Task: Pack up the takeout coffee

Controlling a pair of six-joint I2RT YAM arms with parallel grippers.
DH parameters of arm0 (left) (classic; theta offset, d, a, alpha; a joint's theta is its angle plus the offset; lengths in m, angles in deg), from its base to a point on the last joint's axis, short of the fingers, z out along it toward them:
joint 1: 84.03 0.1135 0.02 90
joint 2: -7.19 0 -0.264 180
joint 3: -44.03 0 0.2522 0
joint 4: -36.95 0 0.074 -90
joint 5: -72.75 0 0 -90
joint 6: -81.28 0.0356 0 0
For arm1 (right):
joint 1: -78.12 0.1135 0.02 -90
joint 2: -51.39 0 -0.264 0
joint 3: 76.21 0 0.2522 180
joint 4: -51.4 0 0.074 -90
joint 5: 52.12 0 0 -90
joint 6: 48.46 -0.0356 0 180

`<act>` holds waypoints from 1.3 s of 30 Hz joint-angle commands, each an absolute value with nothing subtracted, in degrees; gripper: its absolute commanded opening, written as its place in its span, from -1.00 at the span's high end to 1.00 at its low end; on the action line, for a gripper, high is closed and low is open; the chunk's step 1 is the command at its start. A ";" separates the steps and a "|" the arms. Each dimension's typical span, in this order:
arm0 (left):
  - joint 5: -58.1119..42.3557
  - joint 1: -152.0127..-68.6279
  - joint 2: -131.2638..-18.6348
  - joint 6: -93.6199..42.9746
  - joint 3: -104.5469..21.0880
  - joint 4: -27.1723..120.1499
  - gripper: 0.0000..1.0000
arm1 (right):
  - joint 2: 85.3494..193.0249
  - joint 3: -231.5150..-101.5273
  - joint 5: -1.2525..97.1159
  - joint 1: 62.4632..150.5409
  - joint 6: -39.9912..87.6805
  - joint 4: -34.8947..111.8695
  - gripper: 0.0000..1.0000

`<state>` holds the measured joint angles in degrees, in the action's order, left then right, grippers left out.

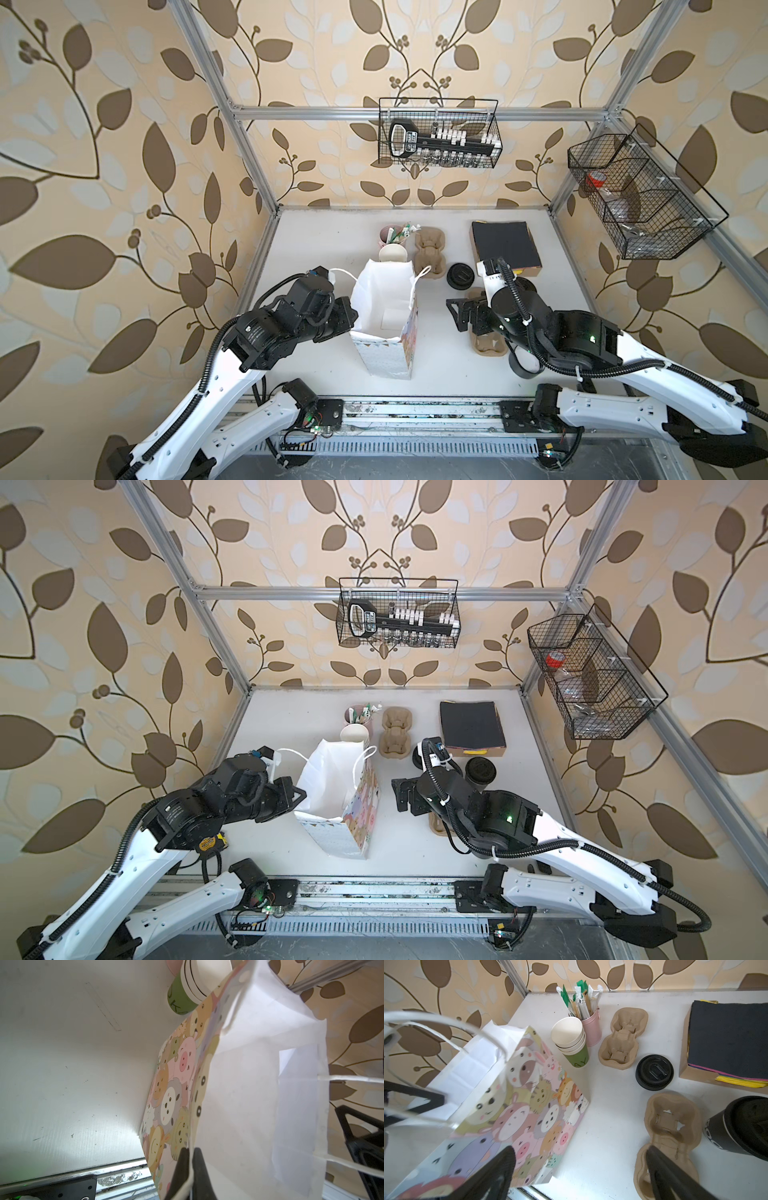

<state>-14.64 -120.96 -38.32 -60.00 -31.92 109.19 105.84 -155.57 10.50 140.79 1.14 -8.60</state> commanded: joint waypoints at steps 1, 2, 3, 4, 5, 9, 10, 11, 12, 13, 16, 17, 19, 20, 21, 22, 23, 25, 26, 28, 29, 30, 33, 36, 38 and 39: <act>-20.78 -122.87 -38.52 -63.17 -31.04 106.21 1.00 | 105.31 -155.78 11.60 141.57 -0.46 -6.84 -0.96; -21.13 -123.40 -38.95 -63.51 -31.07 105.93 1.00 | 105.30 -155.64 11.52 141.58 -0.55 -6.69 -0.95; -21.27 -124.23 -39.77 -63.69 -31.15 105.36 1.00 | 105.33 -155.45 11.31 141.58 -0.42 -6.77 -0.95; -21.91 -125.26 -40.73 -64.07 -31.46 105.22 1.00 | 105.32 -155.36 10.66 141.58 -0.43 -7.17 -0.95; -22.69 -126.37 -41.44 -64.30 -31.75 104.97 1.00 | 105.25 -155.24 9.75 141.58 -0.38 -7.74 -0.95; -26.95 -131.18 -44.72 -65.38 -33.54 105.30 1.00 | 104.54 -153.81 6.16 140.05 0.20 -10.26 -0.95; -27.92 -131.95 -45.35 -65.70 -33.87 105.46 1.00 | 103.98 -152.73 7.04 138.41 0.48 -10.33 -0.95; -28.62 -132.49 -45.68 -65.97 -34.04 105.51 1.00 | 103.32 -151.44 8.08 136.77 0.58 -10.36 -0.95; -29.37 -132.95 -45.88 -66.30 -34.15 105.47 1.00 | 102.17 -149.76 9.69 134.50 0.85 -9.90 -0.95; -29.91 -133.17 -45.91 -66.47 -34.08 105.36 1.00 | 100.89 -148.23 11.51 131.75 1.14 -9.36 -0.95; -29.99 -133.40 -46.52 -66.55 -33.89 104.53 1.00 | 97.68 -143.33 16.64 125.29 2.19 -7.43 -0.94; -29.99 -133.58 -46.87 -66.55 -33.97 104.37 1.00 | 97.10 -142.22 18.03 123.42 2.57 -7.04 -0.94; -30.16 -134.34 -47.75 -66.96 -33.89 103.59 1.00 | 96.59 -139.27 21.34 119.09 3.54 -6.41 -0.94; -30.22 -134.75 -48.14 -67.12 -33.82 103.06 1.00 | 96.65 -138.14 23.04 117.43 4.03 -5.91 -0.94; -30.34 -135.23 -48.78 -67.24 -33.85 102.58 1.00 | 96.57 -136.72 24.83 115.60 4.31 -5.23 -0.94; -30.71 -135.72 -49.63 -67.49 -34.12 102.48 1.00 | 96.41 -135.41 26.39 114.09 4.75 -4.51 -0.94; -30.99 -136.15 -50.32 -67.56 -34.51 102.40 1.00 | 96.26 -134.39 27.57 112.82 4.87 -3.73 -0.94; -31.63 -137.04 -52.11 -67.68 -35.62 102.30 0.99 | 96.04 -132.69 29.42 110.42 5.57 -2.61 -0.94; -32.11 -137.43 -52.74 -67.90 -36.17 102.30 0.99 | 96.17 -132.16 30.09 109.49 5.84 -2.30 -0.94; -32.77 -138.14 -53.98 -68.20 -37.22 101.76 0.97 | 96.64 -131.23 31.70 107.56 6.61 -1.85 -0.94; -32.84 -138.32 -54.44 -68.41 -37.63 101.60 0.96 | 96.92 -130.89 32.12 106.82 6.81 -1.74 -0.94; -33.04 -138.42 -54.96 -68.74 -38.16 101.55 0.94 | 97.13 -130.54 32.67 105.92 7.12 -1.59 -0.94; -33.29 -139.11 -56.28 -69.42 -39.22 100.27 0.91 | 97.46 -129.45 34.63 103.94 7.72 -0.67 -0.93; -33.62 -140.25 -57.93 -70.19 -40.26 98.88 0.85 | 97.68 -129.07 35.37 103.13 8.06 -0.25 -0.94; -34.03 -141.34 -59.25 -70.63 -40.96 97.90 0.84 | 97.77 -129.26 35.52 103.00 8.30 -0.19 -0.93; -33.97 -141.63 -59.86 -70.76 -41.25 97.36 0.84 | 97.83 -129.47 35.51 102.99 8.40 -0.29 -0.93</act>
